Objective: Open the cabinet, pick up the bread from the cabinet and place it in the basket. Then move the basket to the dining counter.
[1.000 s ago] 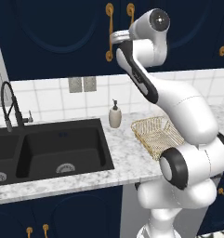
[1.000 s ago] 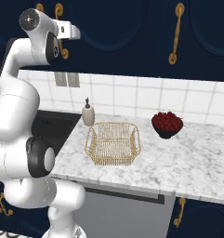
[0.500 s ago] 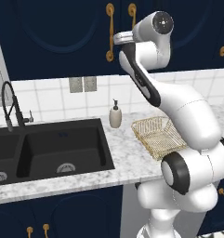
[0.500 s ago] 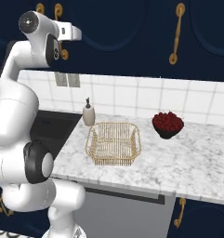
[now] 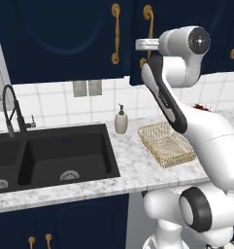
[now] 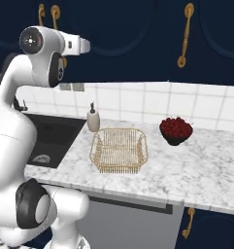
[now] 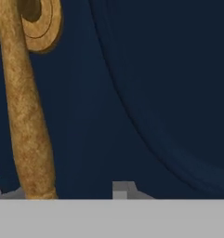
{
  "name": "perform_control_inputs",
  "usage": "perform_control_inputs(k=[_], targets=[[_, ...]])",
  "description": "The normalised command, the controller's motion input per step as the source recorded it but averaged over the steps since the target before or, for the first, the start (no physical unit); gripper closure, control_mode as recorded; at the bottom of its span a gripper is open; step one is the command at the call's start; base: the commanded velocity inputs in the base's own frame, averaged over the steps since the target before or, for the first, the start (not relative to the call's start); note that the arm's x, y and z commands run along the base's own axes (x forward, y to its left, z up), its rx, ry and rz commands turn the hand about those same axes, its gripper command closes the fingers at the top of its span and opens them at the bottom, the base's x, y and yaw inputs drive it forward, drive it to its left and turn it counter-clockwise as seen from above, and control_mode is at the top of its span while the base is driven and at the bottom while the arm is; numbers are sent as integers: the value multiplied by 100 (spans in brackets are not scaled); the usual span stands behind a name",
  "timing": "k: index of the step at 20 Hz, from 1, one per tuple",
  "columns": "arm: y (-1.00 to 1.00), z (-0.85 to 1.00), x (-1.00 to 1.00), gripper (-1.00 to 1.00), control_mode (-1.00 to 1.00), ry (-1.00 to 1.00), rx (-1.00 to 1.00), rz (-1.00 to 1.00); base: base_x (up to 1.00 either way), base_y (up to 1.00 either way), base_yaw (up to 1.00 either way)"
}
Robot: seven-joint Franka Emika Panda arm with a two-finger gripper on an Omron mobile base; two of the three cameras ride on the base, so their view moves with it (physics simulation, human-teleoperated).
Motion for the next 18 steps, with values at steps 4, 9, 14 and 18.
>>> perform_control_inputs(k=[4,9,14,18], targets=[[-100,0,-100,100,-100,0,11,0,0,0,0],[-100,0,-100,100,-100,0,11,0,0,0,0],[-100,0,-97,100,-100,-4,11,0,0,0,0],[-100,0,-94,100,-100,-5,11,0,0,0,0]])
